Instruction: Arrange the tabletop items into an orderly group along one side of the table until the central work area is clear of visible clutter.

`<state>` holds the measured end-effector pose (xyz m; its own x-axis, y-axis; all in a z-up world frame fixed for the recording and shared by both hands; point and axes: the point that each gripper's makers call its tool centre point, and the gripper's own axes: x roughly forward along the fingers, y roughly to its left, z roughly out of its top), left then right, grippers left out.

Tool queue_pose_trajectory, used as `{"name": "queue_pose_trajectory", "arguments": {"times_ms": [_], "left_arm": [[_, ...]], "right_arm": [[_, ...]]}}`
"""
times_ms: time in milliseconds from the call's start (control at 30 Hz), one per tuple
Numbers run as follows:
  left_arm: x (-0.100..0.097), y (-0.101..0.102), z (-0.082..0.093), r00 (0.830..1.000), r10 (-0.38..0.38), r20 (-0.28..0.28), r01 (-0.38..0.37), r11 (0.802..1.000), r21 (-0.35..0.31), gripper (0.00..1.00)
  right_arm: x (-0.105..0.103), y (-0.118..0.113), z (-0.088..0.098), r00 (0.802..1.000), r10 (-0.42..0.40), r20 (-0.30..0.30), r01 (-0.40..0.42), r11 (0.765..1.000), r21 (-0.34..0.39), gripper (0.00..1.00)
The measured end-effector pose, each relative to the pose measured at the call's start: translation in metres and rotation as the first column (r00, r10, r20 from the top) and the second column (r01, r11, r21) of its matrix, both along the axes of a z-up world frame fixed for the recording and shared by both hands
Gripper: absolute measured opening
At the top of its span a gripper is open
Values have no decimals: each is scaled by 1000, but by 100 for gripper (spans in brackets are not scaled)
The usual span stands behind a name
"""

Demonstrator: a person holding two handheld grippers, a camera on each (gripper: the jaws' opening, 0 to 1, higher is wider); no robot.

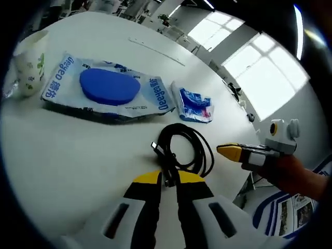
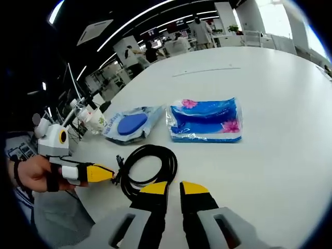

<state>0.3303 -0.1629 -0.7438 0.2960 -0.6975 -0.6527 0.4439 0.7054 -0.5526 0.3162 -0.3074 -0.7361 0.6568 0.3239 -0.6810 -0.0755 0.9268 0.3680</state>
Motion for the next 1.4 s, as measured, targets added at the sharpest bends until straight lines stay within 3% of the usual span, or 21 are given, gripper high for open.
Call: {"name": "queue_pose_trajectory", "arguments": {"times_ms": [133, 467, 667, 833, 1133, 1300, 1400], "left_arm": [[-2, 4, 2, 993, -86, 75, 80, 994, 78, 10], [0, 10, 9, 985, -116, 126, 104, 989, 102, 11], [0, 21, 12, 976, -144, 162, 121, 982, 143, 13], [1, 30, 14, 973, -151, 177, 123, 980, 158, 15], [0, 45, 20, 981, -97, 168, 73, 987, 147, 15], [-1, 51, 21, 982, -82, 168, 56, 986, 155, 15], [-3, 53, 24, 982, -78, 172, 50, 986, 159, 15]], "right_arm": [[-2, -14, -6, 999, -31, -20, 31, 999, 6, 5], [11, -62, -9, 988, -150, -40, 149, 988, -40, 5], [27, -80, -9, 984, -177, -33, 175, 983, -57, 7], [44, -85, -6, 983, -182, -23, 181, 982, -58, 9], [75, -89, -6, 984, -175, -19, 173, 983, -64, 12], [83, -91, -13, 989, -140, -40, 134, 984, -116, 18], [87, -93, -15, 990, -133, -42, 127, 985, -112, 17]]}}
